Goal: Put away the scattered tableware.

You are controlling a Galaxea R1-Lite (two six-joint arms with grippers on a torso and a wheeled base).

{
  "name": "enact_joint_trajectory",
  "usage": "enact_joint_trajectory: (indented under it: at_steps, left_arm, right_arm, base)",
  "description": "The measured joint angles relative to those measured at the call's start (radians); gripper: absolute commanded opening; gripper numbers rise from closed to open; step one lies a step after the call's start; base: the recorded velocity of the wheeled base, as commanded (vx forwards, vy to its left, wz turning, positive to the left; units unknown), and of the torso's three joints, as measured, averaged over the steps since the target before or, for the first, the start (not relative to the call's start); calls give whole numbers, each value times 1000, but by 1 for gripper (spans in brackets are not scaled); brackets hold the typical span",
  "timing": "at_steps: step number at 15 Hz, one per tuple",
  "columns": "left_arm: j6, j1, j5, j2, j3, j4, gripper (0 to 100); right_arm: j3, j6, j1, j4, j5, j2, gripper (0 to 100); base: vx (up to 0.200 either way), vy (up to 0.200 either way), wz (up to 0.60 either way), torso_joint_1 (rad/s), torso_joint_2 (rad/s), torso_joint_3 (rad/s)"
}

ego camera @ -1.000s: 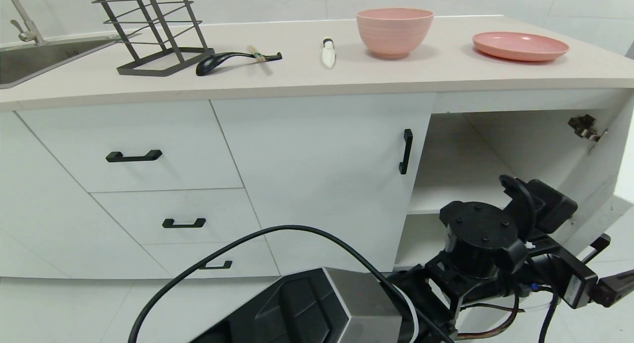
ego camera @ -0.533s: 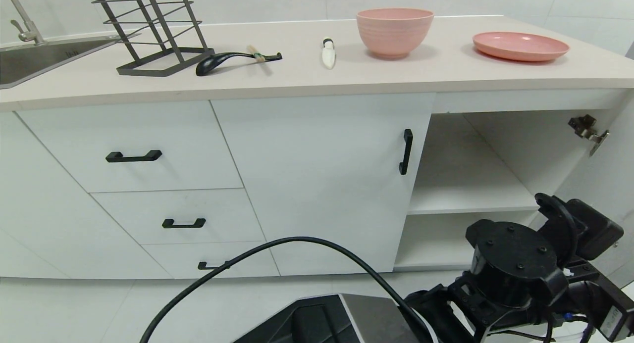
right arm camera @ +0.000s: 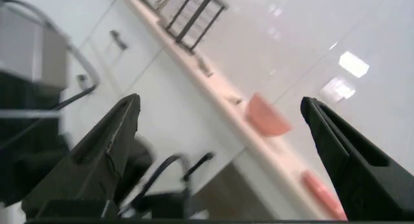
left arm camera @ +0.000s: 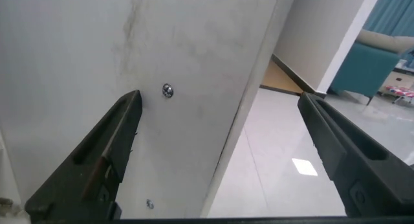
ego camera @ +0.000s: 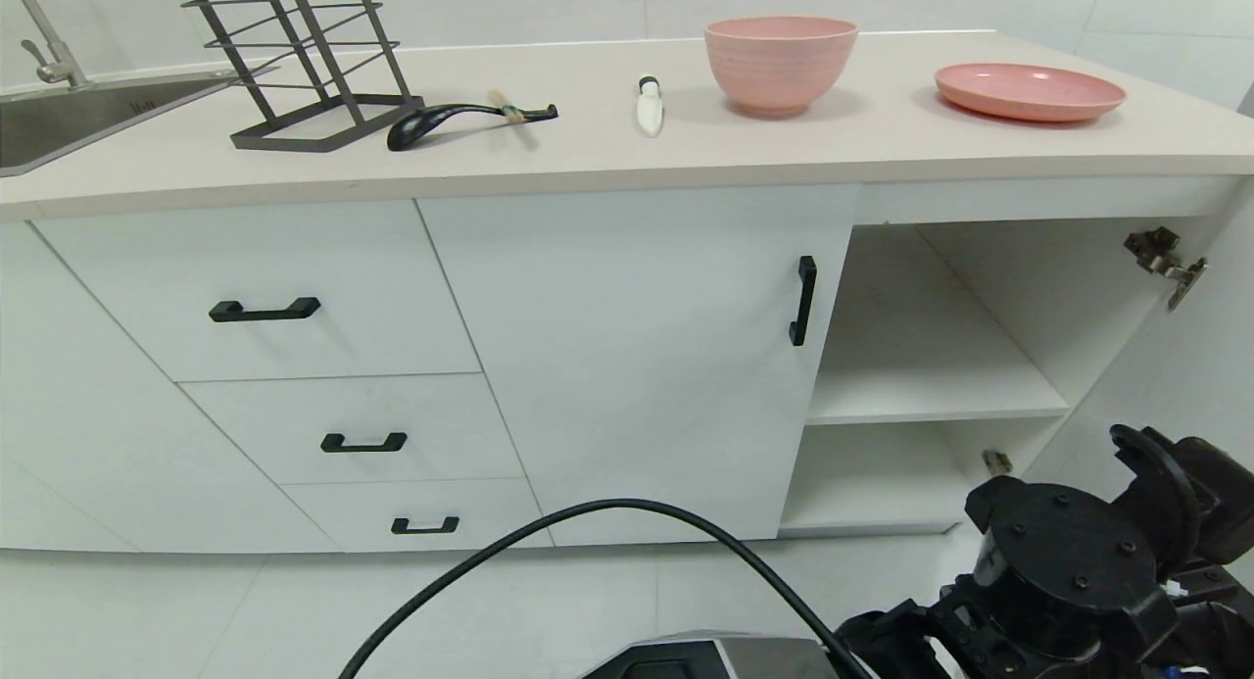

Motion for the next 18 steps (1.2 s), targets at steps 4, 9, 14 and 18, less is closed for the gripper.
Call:
enact_joint_trajectory:
  at_steps: [4,9,14,18]
  left_arm:
    - [0,-27,-11,59,-42,-6,100]
    - [0,-102,-84,101,-47,-89,100]
    - [-24,4,-61,92,-47,-171,100]
    - [-87,93,-57,-4,115,-287,100]
  right_arm:
    - [-34,-2,-3,-82,-15,35,100]
    - [-63,-2,-9,-84,-17,21,100]
    - [-55,-2,-27,-83,-19,-17,100]
    - [-17,-4,-28,-83,-20,-35,100]
  base:
    - [0,0,0,0,0,0]
    - [0,0,0,0,0,0]
    - [0,0,0,0,0,0]
    - [0,0,0,0,0,0]
